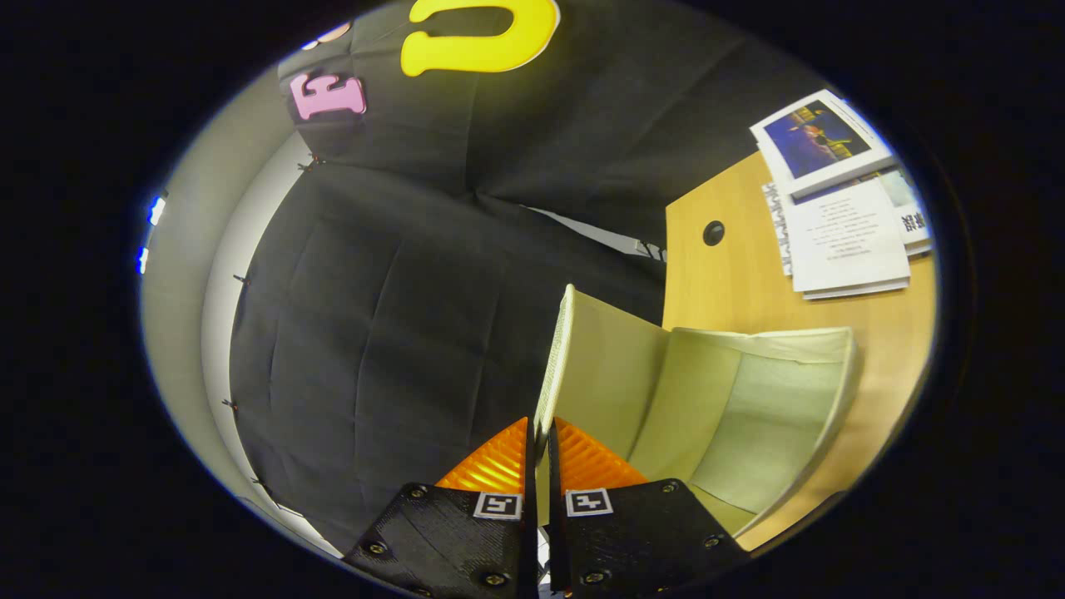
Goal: Open the storage box then place both shoes into the box .Put the left shoe in first, then the right shoe, with the right side of both shoes facing outward in a uniform manner.
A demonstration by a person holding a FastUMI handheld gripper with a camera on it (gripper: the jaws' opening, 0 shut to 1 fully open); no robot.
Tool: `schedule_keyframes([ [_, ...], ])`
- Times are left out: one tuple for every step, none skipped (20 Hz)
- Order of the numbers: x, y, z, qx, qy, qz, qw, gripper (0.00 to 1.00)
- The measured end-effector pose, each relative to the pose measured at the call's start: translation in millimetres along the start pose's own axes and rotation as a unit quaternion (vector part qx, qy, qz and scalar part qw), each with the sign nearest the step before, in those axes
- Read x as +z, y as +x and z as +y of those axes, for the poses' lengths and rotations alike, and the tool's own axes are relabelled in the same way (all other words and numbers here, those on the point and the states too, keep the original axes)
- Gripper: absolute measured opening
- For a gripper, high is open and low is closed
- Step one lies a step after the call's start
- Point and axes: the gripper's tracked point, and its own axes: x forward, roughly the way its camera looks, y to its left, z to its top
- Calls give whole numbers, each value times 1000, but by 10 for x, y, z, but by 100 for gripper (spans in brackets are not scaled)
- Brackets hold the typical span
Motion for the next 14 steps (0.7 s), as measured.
schedule_keyframes([
  [-13,123,44,-4,-4,11,1000,5],
  [-18,255,95,-7,-9,17,1000,5],
  [-27,394,156,-11,-17,18,1000,5],
  [-48,508,204,-15,-27,21,999,6],
  [-95,626,241,-18,-36,26,999,7],
  [-130,736,259,-19,-41,31,998,7],
  [-179,835,258,-20,-45,35,998,7],
  [-202,896,250,-24,-45,36,998,7],
  [-221,957,273,-26,-41,35,998,7],
  [-225,1025,242,-31,-40,33,998,10],
  [-212,1007,268,-30,-40,32,998,15],
  [-206,990,261,-29,-42,32,998,15],
  [-190,971,224,-35,-45,30,998,23],
  [-169,949,180,-42,-47,30,998,34],
])
